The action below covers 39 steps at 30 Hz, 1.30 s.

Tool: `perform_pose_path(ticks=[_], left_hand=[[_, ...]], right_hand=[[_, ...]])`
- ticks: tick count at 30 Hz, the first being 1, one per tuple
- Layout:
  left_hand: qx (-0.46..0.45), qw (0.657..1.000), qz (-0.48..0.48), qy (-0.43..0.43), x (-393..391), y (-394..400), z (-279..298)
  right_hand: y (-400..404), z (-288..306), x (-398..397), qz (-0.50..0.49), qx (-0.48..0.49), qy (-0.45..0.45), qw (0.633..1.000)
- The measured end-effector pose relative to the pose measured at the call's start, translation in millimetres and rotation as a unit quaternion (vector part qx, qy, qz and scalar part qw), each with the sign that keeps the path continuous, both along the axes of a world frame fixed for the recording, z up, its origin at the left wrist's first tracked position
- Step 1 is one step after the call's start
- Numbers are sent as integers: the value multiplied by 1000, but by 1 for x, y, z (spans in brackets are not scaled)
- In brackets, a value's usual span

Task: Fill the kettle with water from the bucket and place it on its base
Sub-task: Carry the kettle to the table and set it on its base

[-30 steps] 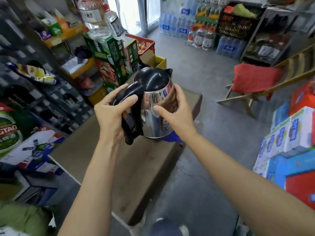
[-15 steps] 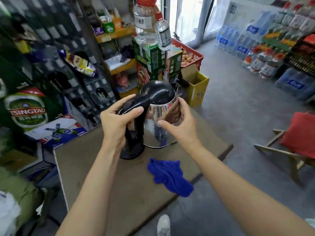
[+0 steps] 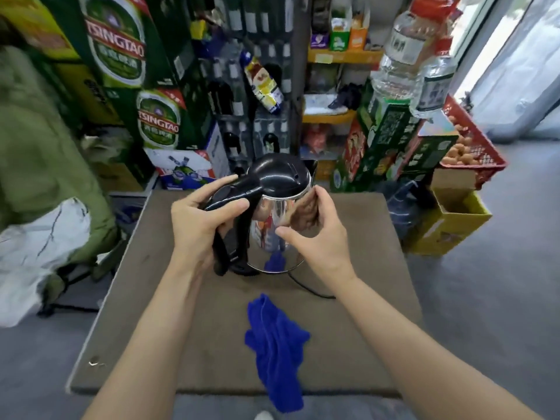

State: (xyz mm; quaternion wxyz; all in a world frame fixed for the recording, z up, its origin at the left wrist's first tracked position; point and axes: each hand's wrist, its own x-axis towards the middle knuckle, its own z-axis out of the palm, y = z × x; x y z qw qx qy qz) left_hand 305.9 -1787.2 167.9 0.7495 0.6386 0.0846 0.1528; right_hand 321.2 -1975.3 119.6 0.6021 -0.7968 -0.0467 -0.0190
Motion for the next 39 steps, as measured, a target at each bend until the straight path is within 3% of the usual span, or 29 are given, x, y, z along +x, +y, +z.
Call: perform_pose_path(ticks=[16, 26, 34, 39], left_hand=[[31, 997, 63, -16, 31, 49, -95], [47, 998, 39, -2, 38, 77, -104], [77, 995, -24, 53, 30, 91, -96], [146, 985, -16, 89, 17, 97, -92]], right_hand=[[50, -85, 55, 63, 12, 3, 998], [58, -86, 52, 53, 35, 1, 998], [60, -51, 96, 69, 207, 131, 967], [74, -47, 97, 41, 213, 126, 968]])
